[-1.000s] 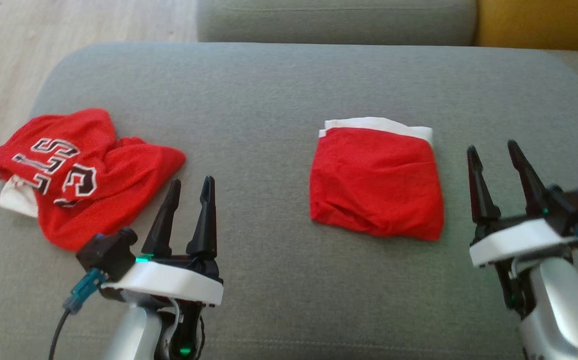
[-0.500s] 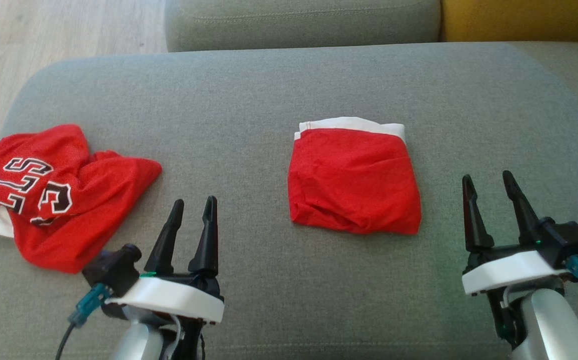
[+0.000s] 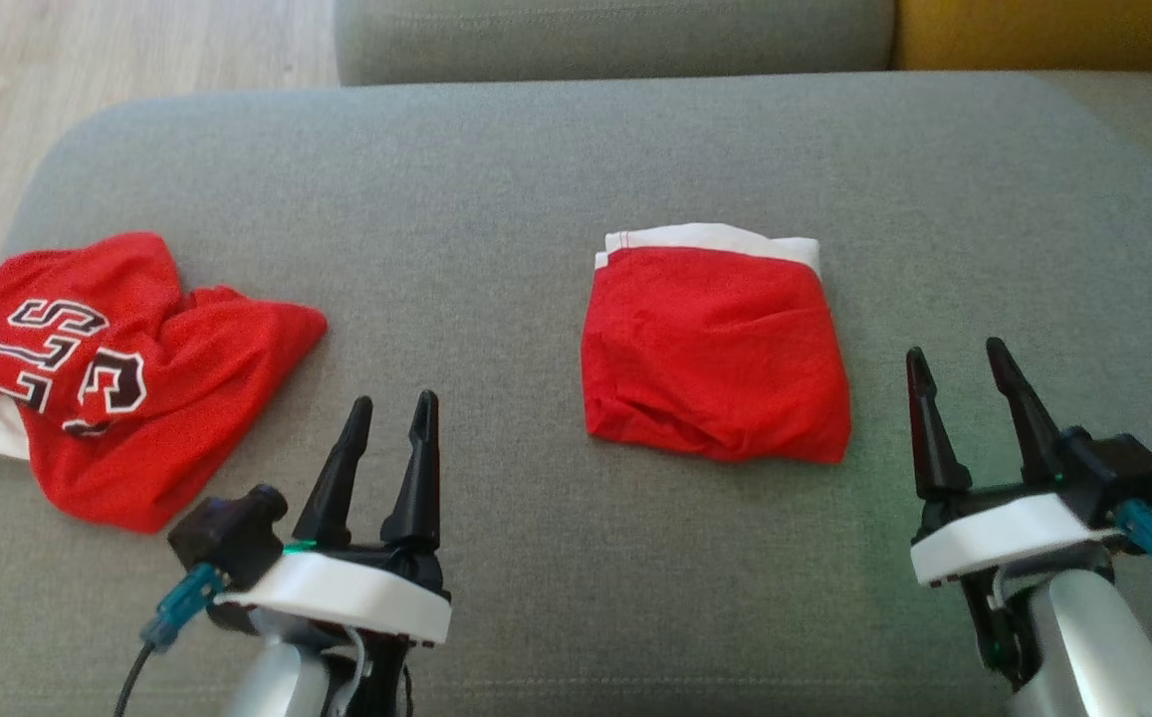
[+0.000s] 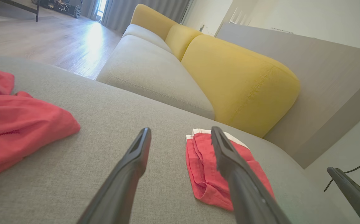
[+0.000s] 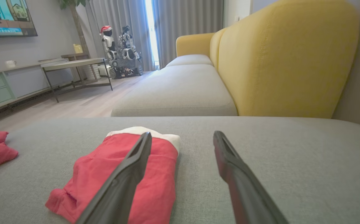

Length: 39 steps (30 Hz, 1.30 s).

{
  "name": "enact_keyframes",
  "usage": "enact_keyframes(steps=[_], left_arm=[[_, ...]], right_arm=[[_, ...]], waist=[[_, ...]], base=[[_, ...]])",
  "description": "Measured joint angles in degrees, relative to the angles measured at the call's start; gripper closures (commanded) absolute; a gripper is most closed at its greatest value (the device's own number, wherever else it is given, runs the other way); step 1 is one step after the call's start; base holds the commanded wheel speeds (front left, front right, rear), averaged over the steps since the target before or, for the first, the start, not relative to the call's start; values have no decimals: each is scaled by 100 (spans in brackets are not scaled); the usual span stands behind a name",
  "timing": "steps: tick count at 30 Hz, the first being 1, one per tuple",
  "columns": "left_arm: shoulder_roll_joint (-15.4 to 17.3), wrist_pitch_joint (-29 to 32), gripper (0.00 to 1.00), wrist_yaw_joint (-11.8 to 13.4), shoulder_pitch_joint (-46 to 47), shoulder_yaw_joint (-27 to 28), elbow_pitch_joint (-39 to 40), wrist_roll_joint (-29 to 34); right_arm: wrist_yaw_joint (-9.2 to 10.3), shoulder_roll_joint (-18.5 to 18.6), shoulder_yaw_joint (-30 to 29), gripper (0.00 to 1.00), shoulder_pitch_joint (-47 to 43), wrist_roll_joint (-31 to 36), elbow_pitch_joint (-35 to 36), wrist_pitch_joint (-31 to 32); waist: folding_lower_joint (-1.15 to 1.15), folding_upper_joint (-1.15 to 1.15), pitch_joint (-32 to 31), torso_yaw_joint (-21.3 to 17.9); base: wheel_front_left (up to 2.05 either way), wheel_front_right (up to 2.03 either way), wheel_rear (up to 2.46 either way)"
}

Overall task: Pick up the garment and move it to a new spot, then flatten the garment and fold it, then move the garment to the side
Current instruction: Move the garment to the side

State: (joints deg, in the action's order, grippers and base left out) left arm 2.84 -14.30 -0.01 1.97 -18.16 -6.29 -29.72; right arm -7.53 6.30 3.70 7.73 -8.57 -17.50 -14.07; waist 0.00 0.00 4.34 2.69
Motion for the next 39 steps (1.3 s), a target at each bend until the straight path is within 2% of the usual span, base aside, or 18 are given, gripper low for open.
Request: enact_keyframes(steps=[9, 14, 22, 23, 24, 29, 35, 39], left_arm=[[-1, 0, 0, 2, 309, -202, 20, -2], [-4, 0, 0, 24, 491, -345, 18, -2], [-4, 0, 0, 52, 567, -361, 14, -1], [-4, -1, 0, 52, 567, -363, 13, -1], [-4, 0, 0, 52, 567, -363, 13, -1], [-4, 0, 0, 57, 567, -360, 8, 10], [-4, 0, 0, 53, 569, -357, 8, 45], [-4, 0, 0, 51, 637, -363, 13, 98]], right_arm=[[0, 174, 204, 0, 860, -530, -414, 499], [0, 220, 279, 0, 1245, -898, -965, 883], [0, 226, 510, 0, 1459, -1272, -1713, 1073], [0, 224, 553, 62, 1484, -1317, -1795, 1107], [0, 224, 589, 100, 1518, -1355, -1868, 1106], [0, 313, 789, 100, 1677, -1304, -2072, 881], [0, 662, 1114, 100, 1951, -705, -2203, 488], [0, 949, 1385, 100, 2122, -414, -2206, 444]], waist=[[0, 0, 506, 148], [1, 0, 774, 315], [1, 0, 972, 563], [1, 0, 979, 574], [1, 0, 980, 579], [0, 0, 958, 540], [0, 0, 943, 319], [0, 0, 969, 94]], base=[[0, 0, 0], [0, 0, 0], [0, 0, 0], [0, 0, 0], [0, 0, 0], [0, 0, 0], [0, 0, 0], [0, 0, 0]])
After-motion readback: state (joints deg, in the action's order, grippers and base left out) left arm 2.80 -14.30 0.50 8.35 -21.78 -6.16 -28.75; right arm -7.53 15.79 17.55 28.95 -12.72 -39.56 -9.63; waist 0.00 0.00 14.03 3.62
